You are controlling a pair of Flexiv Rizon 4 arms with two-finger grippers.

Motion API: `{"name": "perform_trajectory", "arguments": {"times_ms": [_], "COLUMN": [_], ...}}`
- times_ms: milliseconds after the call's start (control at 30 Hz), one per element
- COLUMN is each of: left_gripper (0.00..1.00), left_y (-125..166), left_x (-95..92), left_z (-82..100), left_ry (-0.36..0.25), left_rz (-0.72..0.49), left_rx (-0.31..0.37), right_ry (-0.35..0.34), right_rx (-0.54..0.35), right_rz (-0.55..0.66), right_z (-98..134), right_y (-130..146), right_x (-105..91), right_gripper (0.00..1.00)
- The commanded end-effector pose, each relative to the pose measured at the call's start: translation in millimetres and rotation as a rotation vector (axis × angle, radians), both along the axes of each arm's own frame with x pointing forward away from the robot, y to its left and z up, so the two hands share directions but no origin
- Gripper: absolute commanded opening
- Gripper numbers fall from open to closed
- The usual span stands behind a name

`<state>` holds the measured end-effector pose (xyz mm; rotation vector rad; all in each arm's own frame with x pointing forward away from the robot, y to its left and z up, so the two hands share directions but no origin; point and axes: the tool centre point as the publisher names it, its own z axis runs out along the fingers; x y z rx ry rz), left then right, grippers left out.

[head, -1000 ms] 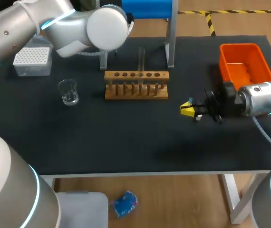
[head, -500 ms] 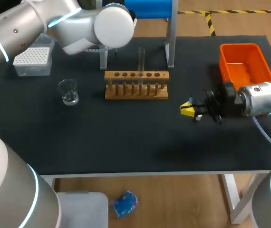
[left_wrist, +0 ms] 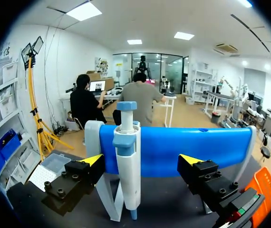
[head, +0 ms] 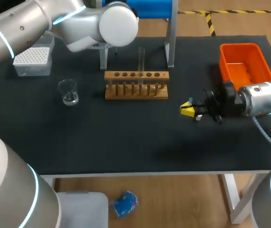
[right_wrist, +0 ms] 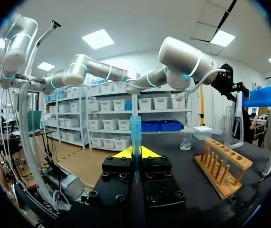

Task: Invert the test tube, pick up the pipette, mount the tip to pipette, aspirate from beaker and dispense into the tube, eject the tip, return the pipette, and cap with the stopper.

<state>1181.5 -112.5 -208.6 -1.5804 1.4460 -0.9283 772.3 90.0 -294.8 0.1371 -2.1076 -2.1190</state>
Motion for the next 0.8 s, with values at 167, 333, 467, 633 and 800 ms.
{"name": "perform_trajectory", "arguments": {"times_ms": [167, 333, 467, 633, 800], "left_gripper": [1.00, 0.97, 0.96, 0.98, 0.97], "left_y": [-1.1, -1.6, -2.1, -1.2, 1.4], "left_x": [-1.5, -0.7, 0.0, 1.3, 2.4], "left_z": [-0.4, -2.2, -2.7, -3.1, -3.1], "left_ry": [-0.015, -0.018, -0.024, -0.037, -0.039], "left_rz": [0.069, 0.078, 0.078, 0.071, 0.068], "left_rx": [0.006, 0.003, 0.002, 0.010, 0.017], "right_ry": [-0.001, -0.001, -0.001, -0.001, -0.001], "right_rx": [0.000, 0.000, 0.000, 0.000, 0.000], "right_rz": [-0.001, -0.001, -0.001, -0.001, -0.001], "right_z": [0.0, 0.0, 0.0, 0.0, 0.0], "right_y": [-0.7, -0.7, -0.7, -0.7, -0.7], "right_x": [-0.8, -0.8, -0.8, -0.8, -0.8], "right_gripper": [0.00, 0.00, 0.00, 0.00, 0.00]}}
